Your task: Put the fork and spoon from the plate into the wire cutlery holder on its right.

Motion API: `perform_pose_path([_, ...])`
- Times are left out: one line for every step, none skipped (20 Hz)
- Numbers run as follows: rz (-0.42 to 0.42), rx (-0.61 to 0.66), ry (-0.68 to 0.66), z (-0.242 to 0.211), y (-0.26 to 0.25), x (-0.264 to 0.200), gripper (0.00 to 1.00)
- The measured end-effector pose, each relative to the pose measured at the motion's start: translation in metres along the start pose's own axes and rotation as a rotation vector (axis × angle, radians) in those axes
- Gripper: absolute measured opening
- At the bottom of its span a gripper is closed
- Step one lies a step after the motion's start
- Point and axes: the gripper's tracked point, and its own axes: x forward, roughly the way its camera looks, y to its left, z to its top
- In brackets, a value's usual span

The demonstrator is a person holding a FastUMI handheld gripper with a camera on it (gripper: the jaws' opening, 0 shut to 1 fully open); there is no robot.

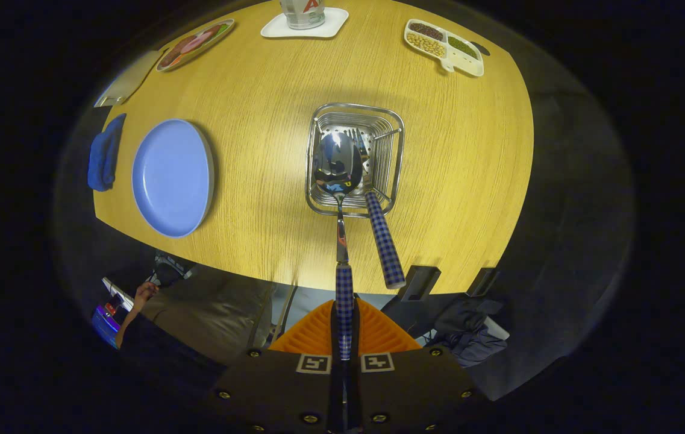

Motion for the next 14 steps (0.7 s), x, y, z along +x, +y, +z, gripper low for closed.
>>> perform_pose_path([-0.002, 0.008, 0.012, 0.003, -0.002, 0.001, 0.04])
perform_pose_path([-0.019, 0.017, 0.021, 0.005, -0.006, 0.002, 0.03])
perform_pose_path([-0.050, 0.006, 0.032, 0.007, -0.012, 0.002, 0.03])
perform_pose_path([-0.067, -0.003, 0.044, 0.009, -0.015, 0.003, 0.04])
perform_pose_path([-0.064, -0.001, 0.054, 0.010, -0.013, 0.005, 0.04])
perform_pose_path([-0.062, -0.002, 0.074, 0.009, -0.012, 0.007, 0.04])
perform_pose_path([-0.067, -0.009, 0.087, 0.010, -0.011, 0.009, 0.04])
perform_pose_path([-0.072, -0.018, 0.100, 0.011, -0.012, 0.011, 0.04])
perform_pose_path([-0.073, -0.018, 0.107, 0.013, -0.011, 0.012, 0.04])
perform_pose_path([-0.071, -0.022, 0.105, 0.017, -0.010, 0.013, 0.03])
perform_pose_path([-0.066, -0.028, 0.107, 0.020, -0.008, 0.012, 0.04])
perform_pose_path([-0.066, -0.031, 0.120, 0.021, -0.008, 0.012, 0.04])
perform_pose_path([-0.071, -0.039, 0.136, 0.022, -0.008, 0.013, 0.04])
perform_pose_path([-0.077, -0.044, 0.146, 0.024, -0.010, 0.012, 0.04])
